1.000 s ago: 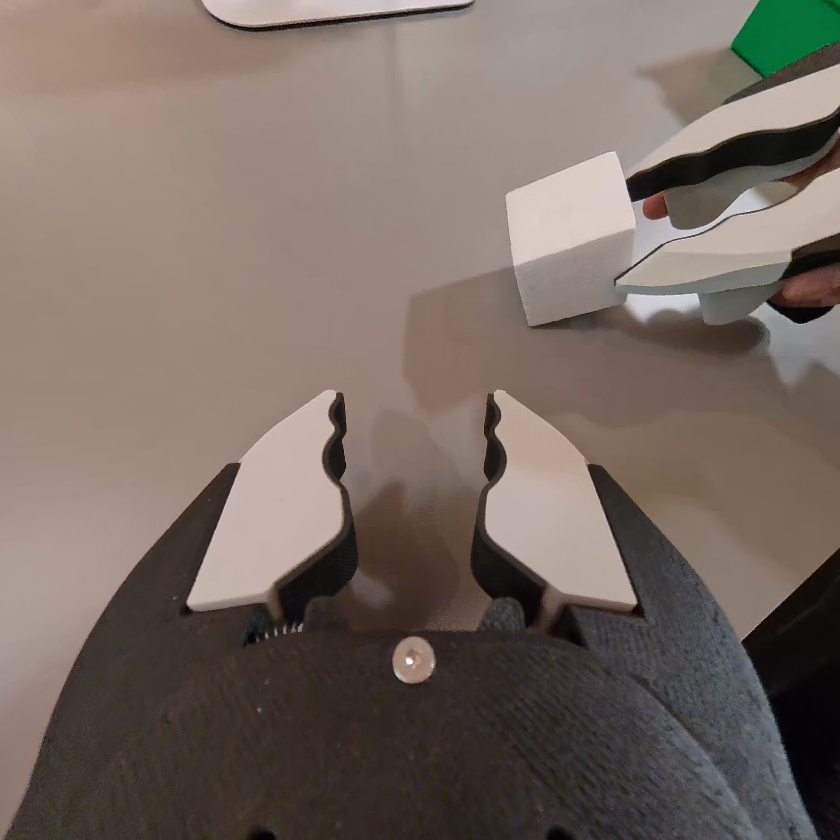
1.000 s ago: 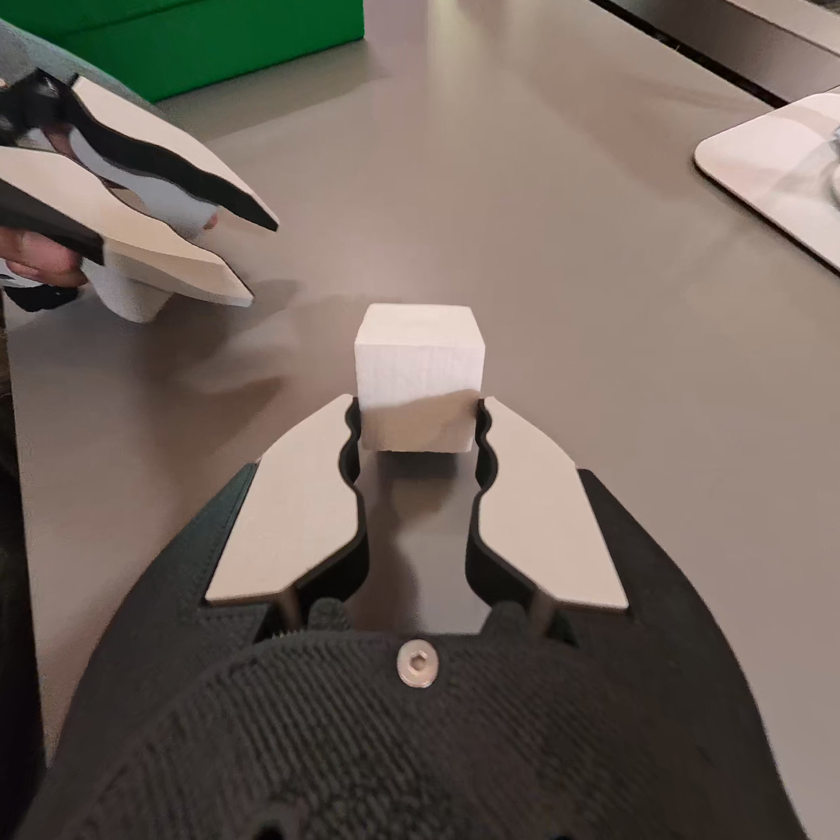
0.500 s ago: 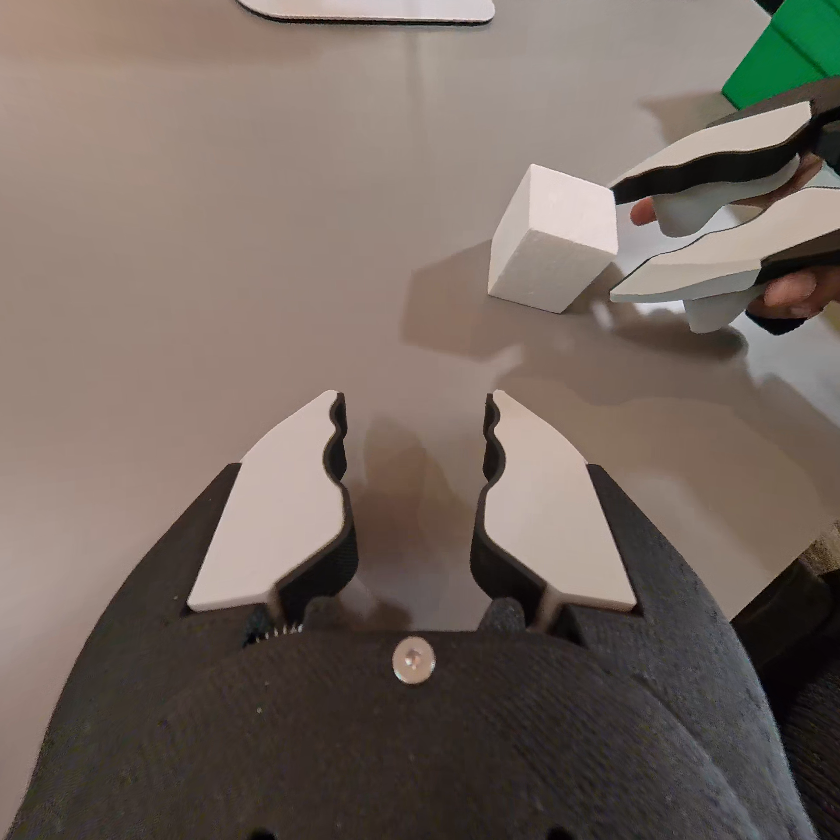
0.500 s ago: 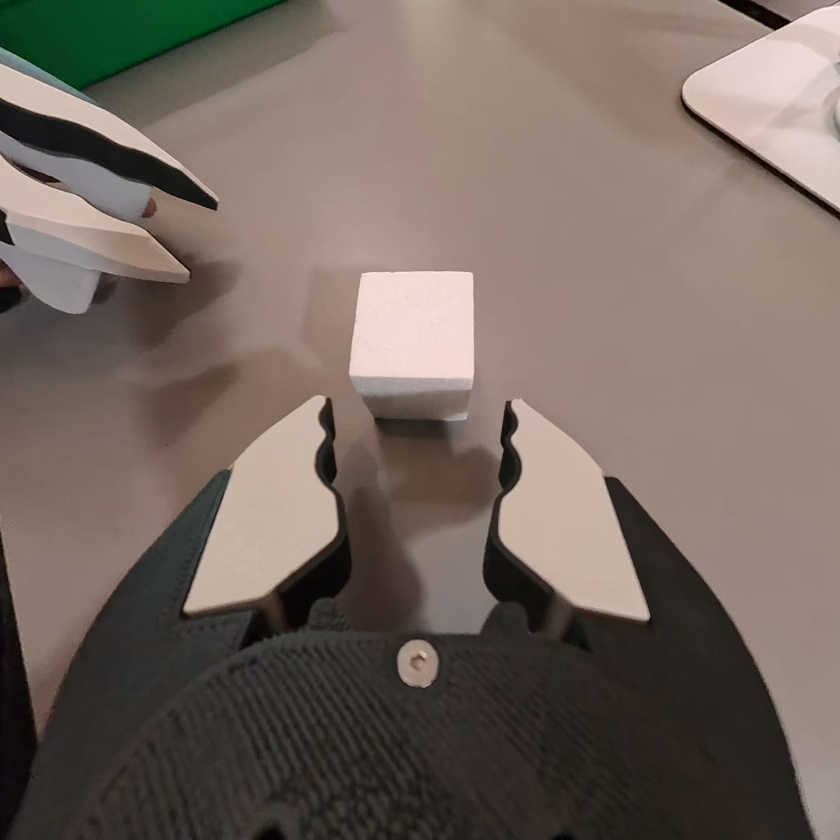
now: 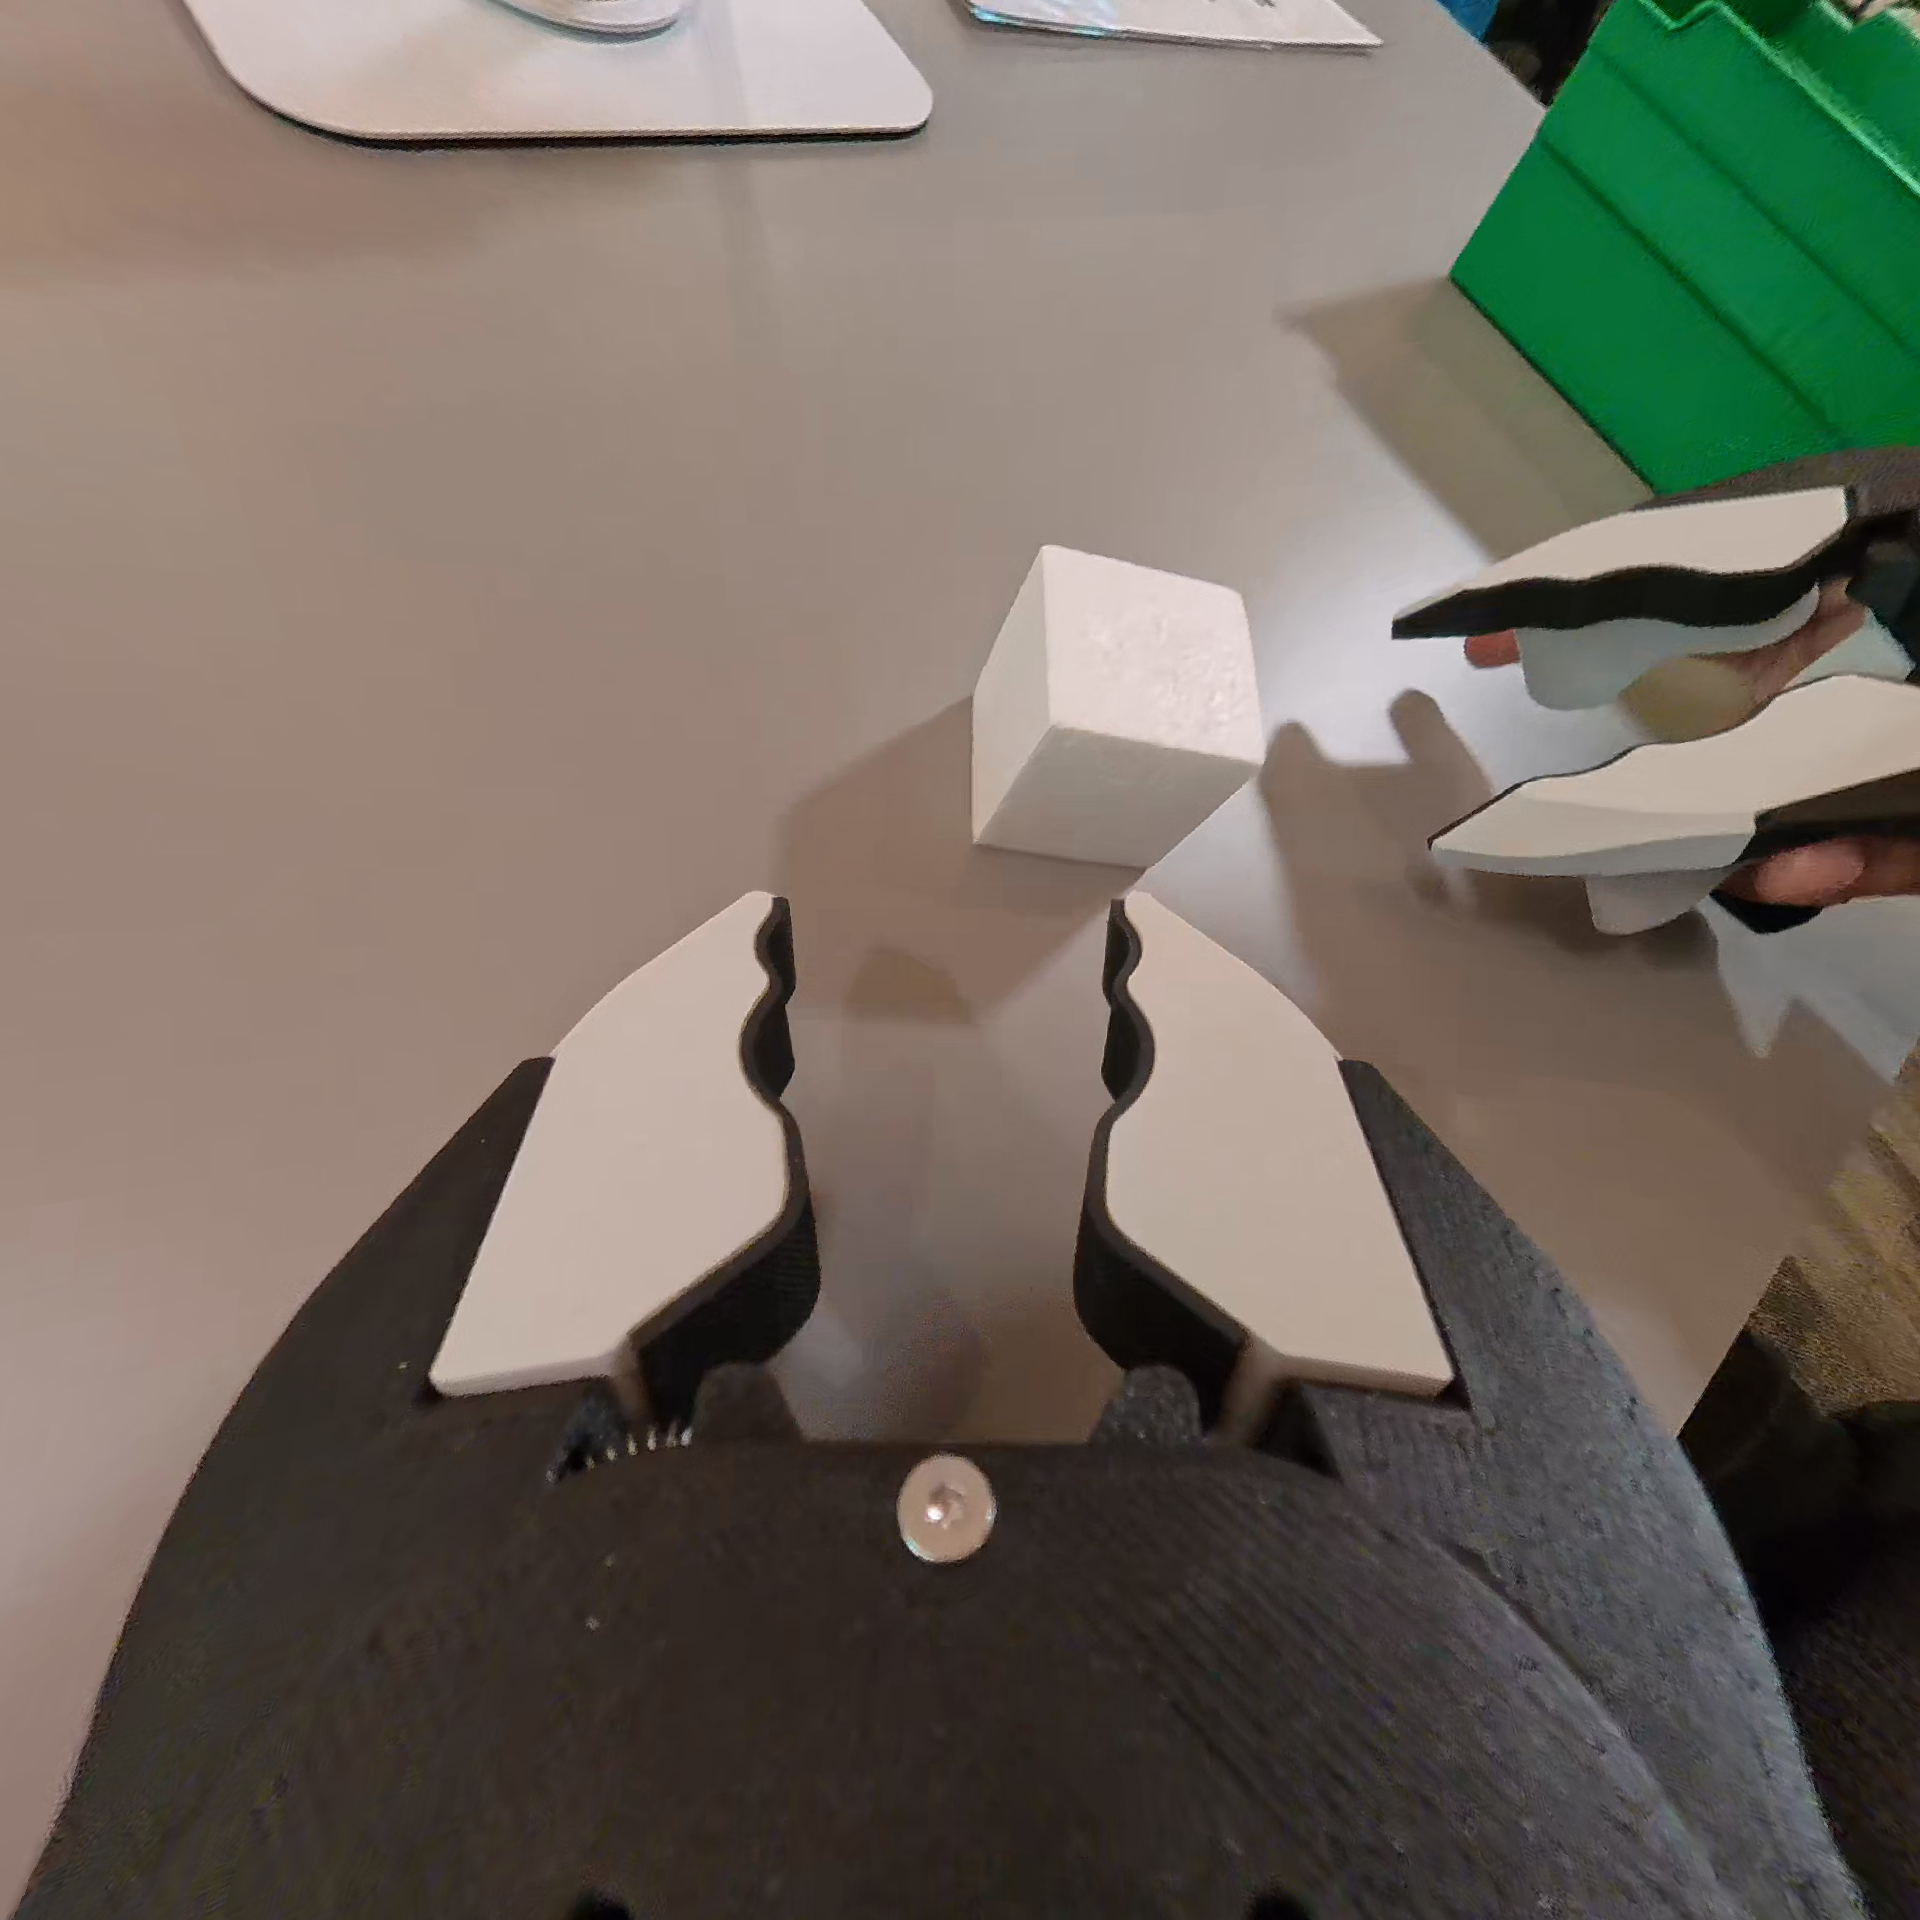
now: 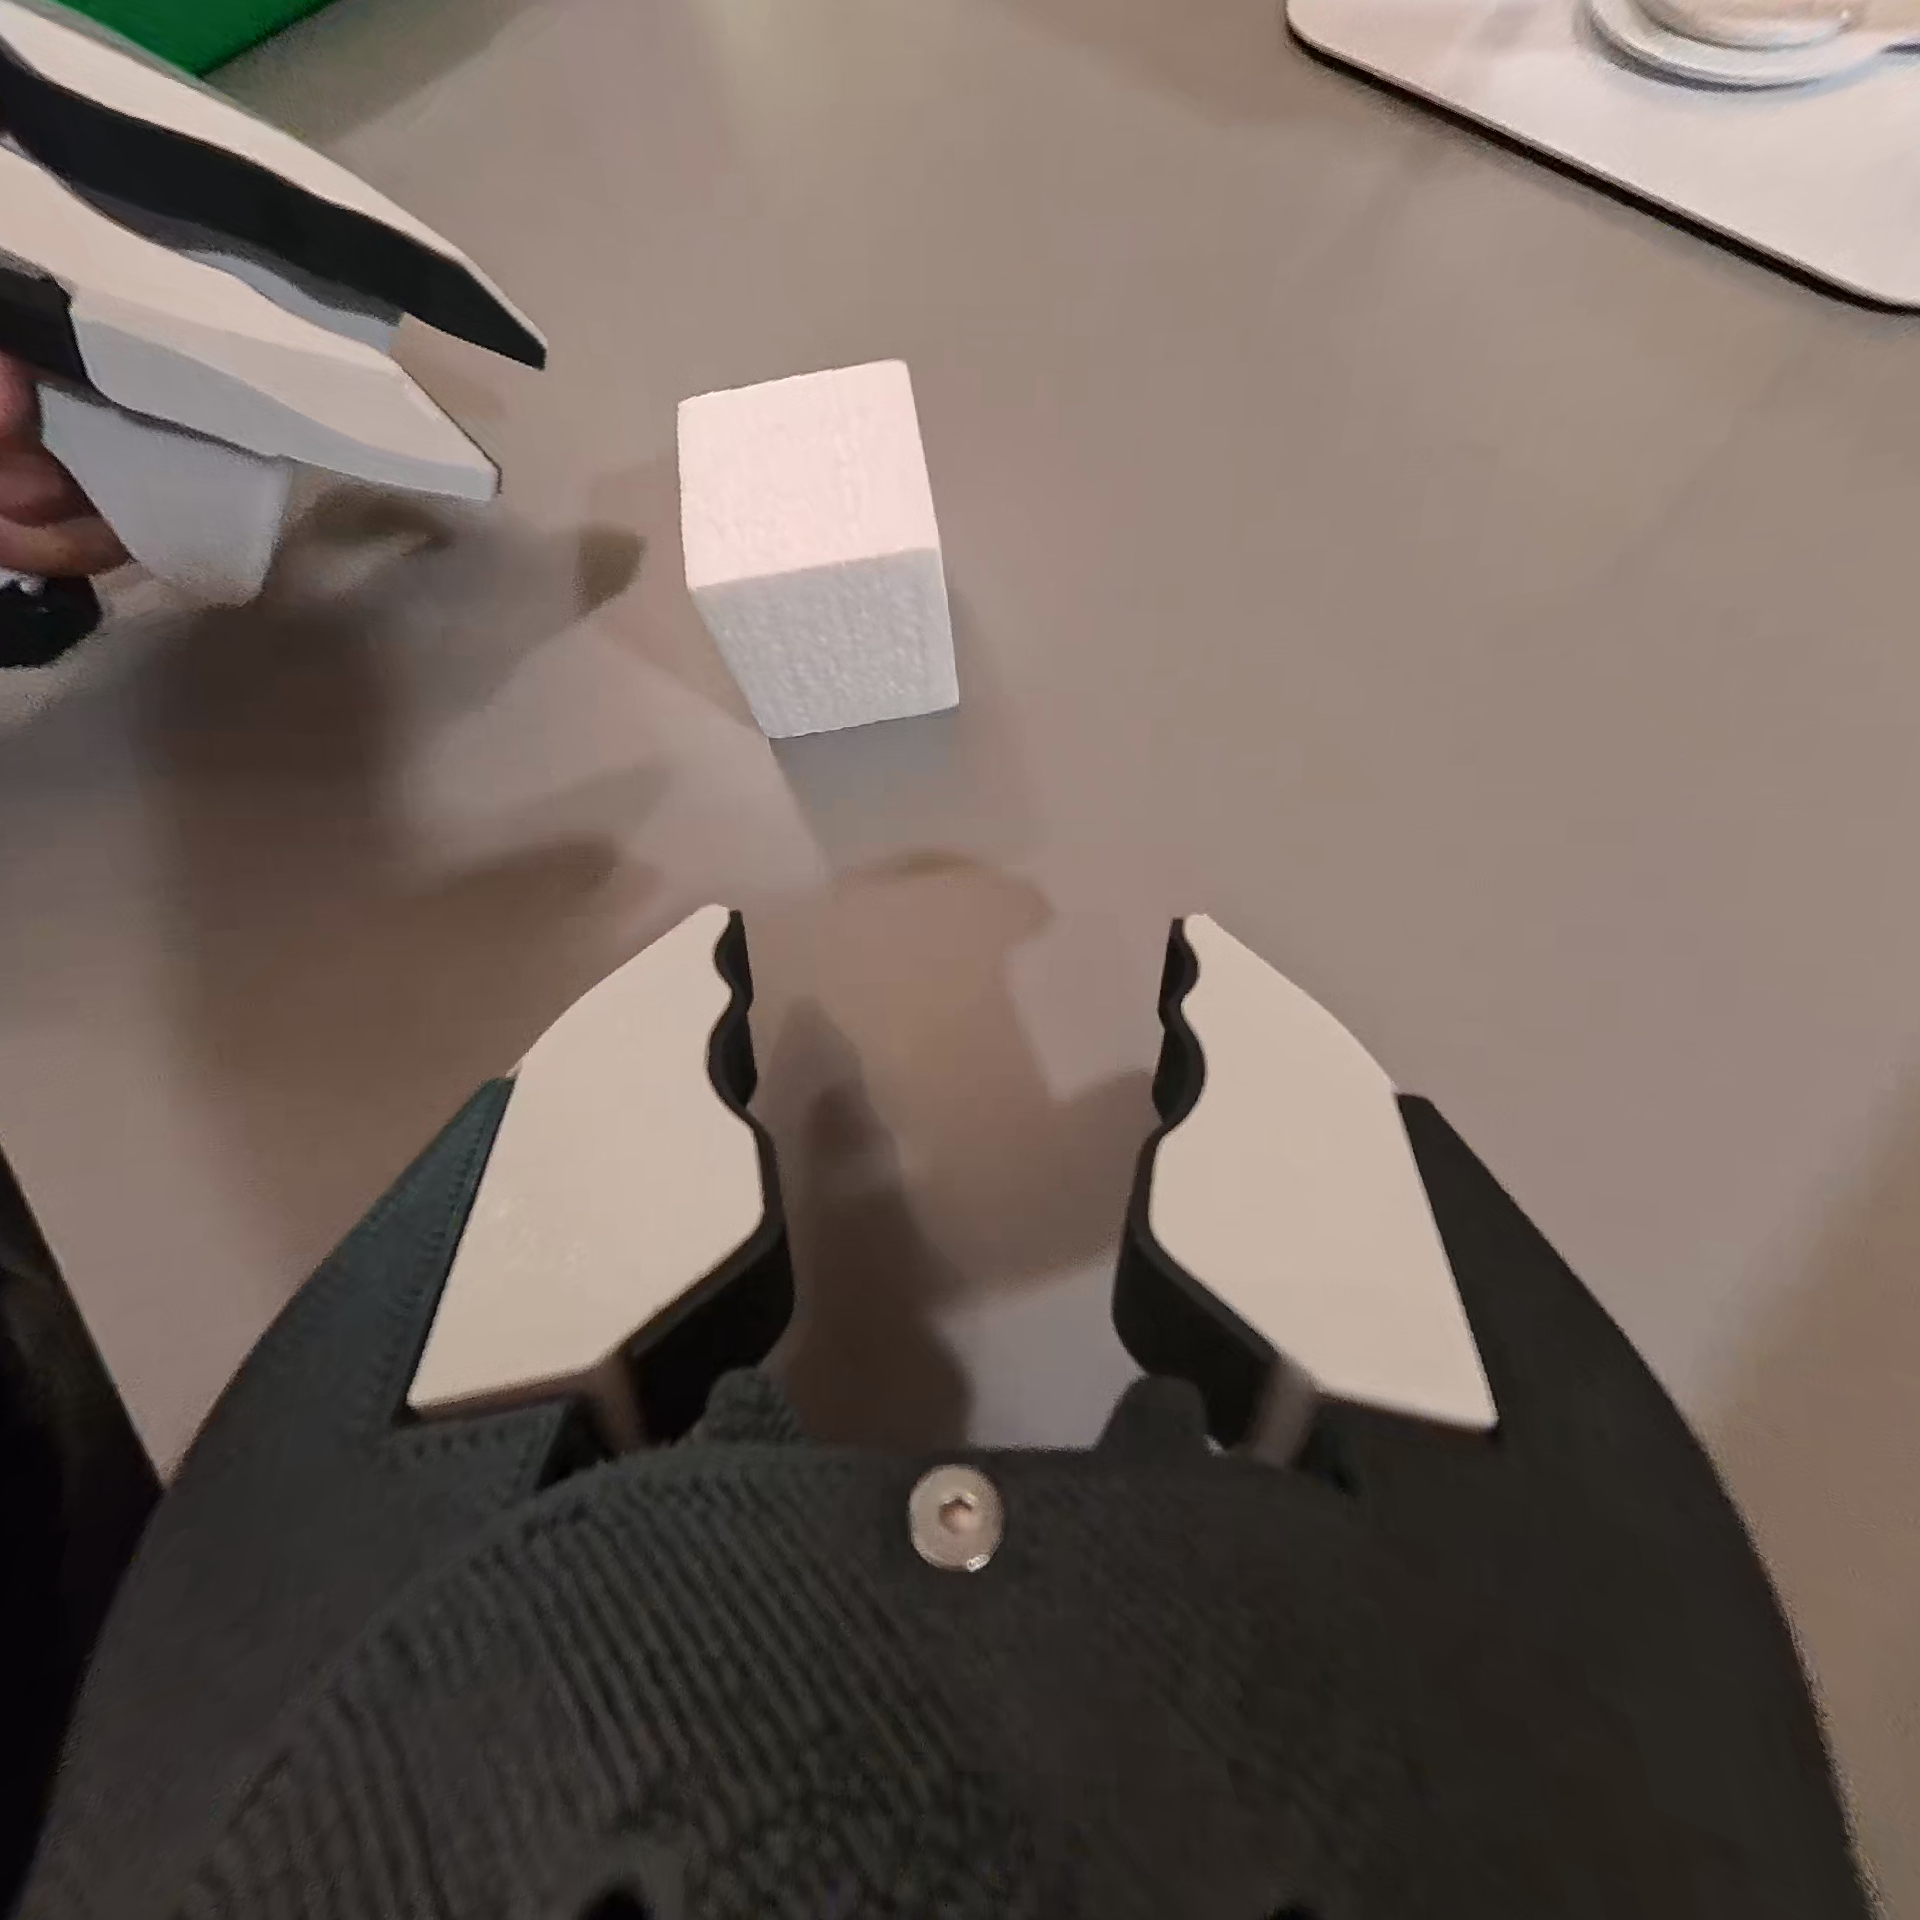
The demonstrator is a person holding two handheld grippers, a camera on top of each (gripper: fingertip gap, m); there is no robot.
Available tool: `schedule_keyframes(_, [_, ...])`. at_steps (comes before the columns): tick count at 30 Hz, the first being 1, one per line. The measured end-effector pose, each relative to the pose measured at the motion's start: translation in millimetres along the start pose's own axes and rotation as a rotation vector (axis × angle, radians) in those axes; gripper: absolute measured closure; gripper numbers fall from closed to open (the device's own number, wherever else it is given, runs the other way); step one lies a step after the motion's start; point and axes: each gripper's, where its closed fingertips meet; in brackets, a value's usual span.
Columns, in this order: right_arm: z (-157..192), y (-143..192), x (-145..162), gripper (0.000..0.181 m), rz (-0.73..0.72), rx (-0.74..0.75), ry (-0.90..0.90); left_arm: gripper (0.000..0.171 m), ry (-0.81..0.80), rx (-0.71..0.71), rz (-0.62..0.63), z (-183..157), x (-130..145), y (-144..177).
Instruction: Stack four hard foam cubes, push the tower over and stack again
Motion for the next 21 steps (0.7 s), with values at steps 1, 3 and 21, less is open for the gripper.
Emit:
schedule_keyframes(1, [1, 1, 0, 0.104, -0.011, 0.005, -0.017, 0.113, -0.001, 0.012, 0.001, -3, -1, -2])
schedule_keyframes(3, [4, 0, 0, 0.104, -0.023, 0.02, -0.027, 0.113, -0.009, 0.03, 0.007, -9, -2, -7])
schedule_keyframes(21, [20, -56, -46, 0.099, -0.066, 0.048, 0.051, 0.116, 0.094, -0.078, -0.008, 32, 14, 24])
Point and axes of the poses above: each gripper's, where its closed fingertips meet, y back along the fingers, x out of its underside, z = x × y across the jaws, and after that the axes turned 9 degrees about -x, right-handed
